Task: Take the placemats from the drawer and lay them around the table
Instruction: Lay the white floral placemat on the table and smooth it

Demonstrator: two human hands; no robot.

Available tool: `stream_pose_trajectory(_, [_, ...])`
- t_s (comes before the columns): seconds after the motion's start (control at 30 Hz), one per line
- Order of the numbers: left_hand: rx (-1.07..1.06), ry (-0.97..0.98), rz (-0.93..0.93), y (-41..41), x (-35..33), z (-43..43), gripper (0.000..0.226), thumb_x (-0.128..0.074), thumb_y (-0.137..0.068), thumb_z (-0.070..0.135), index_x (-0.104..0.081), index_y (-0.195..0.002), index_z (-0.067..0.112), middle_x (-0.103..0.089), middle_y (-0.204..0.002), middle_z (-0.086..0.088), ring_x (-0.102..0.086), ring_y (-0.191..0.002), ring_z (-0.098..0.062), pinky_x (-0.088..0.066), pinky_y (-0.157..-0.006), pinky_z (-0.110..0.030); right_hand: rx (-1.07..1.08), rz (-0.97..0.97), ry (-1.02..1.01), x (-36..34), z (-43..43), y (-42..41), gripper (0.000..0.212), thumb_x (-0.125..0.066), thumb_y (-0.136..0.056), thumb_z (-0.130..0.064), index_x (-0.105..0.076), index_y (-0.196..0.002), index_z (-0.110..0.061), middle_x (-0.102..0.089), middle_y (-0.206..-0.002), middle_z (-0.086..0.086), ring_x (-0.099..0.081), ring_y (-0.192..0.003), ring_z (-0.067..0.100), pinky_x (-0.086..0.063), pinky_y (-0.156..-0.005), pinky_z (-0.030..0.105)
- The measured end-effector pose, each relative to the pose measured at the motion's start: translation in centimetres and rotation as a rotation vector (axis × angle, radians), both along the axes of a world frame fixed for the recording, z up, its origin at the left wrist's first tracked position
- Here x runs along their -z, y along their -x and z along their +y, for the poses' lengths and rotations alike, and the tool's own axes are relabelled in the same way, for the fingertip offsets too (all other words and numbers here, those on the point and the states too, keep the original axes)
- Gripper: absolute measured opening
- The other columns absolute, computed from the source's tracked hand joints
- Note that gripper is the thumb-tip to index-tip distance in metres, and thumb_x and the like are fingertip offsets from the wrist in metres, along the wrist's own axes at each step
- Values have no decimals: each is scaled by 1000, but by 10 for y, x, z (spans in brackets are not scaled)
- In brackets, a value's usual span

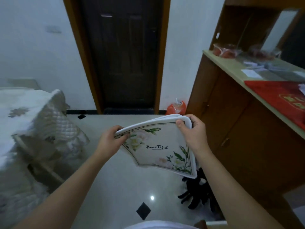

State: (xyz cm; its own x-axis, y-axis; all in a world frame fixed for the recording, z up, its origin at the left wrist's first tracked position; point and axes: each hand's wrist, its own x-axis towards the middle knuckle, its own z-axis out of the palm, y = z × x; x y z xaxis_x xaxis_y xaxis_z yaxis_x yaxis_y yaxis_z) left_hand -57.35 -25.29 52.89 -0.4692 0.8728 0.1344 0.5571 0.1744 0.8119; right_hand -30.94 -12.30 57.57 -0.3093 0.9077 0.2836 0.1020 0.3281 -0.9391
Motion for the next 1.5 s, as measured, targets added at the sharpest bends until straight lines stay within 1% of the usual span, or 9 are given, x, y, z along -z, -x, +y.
stream_pose_trajectory(0.1, [-98,-32,13,14,-21,-14,13,-71,-91,24,-66,-102,21,-69,-88,-2,-68,-76,-20,-60,-63,-39,-73,-17,-60,-9,16,30,7,-70,-90,-31,-67,-91,-24,-70,-85,-4,-67,-75,14,-57,-59,27])
stream_pose_trajectory(0.4, [-410,-36,123,30,-47,-91,14,-79,-82,23,-71,-87,33,-69,-70,9,-62,-61,-7,-47,-53,-19,-432,-174,-95,1,32,98,8,-60,-96,-33,-58,-90,-28,-63,-82,-7,-61,-75,-1,-47,-55,13])
stream_pose_trajectory(0.53, [-694,-91,5,7,-23,-149,11,-80,-82,33,-72,-89,29,-70,-75,12,-64,-66,1,-45,-53,-11,-578,-78,35,18,5,121,9,-60,-96,-38,-61,-91,-31,-66,-86,-5,-66,-80,14,-58,-62,29])
stream_pose_trajectory(0.73, [-1165,-203,-234,-65,43,-230,18,-75,-88,28,-67,-93,13,-68,-78,1,-61,-61,5,-43,-51,-8,-876,-63,76,45,-66,152,11,-61,-95,-33,-60,-86,-26,-65,-85,5,-64,-80,29,-55,-65,45])
stream_pose_trajectory(0.87, [-1348,-291,-357,-97,68,-280,20,-74,-89,29,-66,-98,13,-70,-85,-3,-65,-71,-7,-47,-59,-18,-1013,-107,108,55,-112,165,13,-61,-96,-33,-60,-89,-22,-63,-88,16,-61,-82,40,-54,-68,53])
stream_pose_trajectory(1.07, [-1522,-401,-415,-95,71,-349,19,-77,-85,32,-73,-94,15,-74,-84,2,-68,-77,-11,-46,-57,-14,-1141,-179,64,54,-180,205,11,-66,-92,-37,-62,-84,-30,-66,-80,4,-61,-69,19,-54,-61,48])
stream_pose_trajectory(1.13, [-1525,-402,-387,-83,68,-370,15,-79,-84,32,-74,-90,19,-75,-83,3,-69,-78,-9,-47,-62,-19,-1155,-205,39,58,-200,220,9,-65,-92,-37,-62,-86,-30,-66,-82,5,-62,-70,22,-54,-60,46])
stream_pose_trajectory(1.33, [-1411,-369,-274,-35,53,-411,11,-79,-84,26,-73,-92,28,-75,-84,11,-69,-78,0,-52,-65,-17,-1138,-275,-18,76,-250,255,9,-60,-94,-28,-62,-87,-33,-63,-80,-5,-56,-63,5,-44,-52,18])
stream_pose_trajectory(1.5, [-1400,-397,-244,-6,36,-450,13,-79,-84,26,-73,-95,30,-75,-87,11,-69,-79,-1,-51,-62,-14,-1134,-216,55,67,-282,286,3,-65,-93,-26,-68,-91,-27,-66,-84,2,-58,-68,7,-47,-56,21])
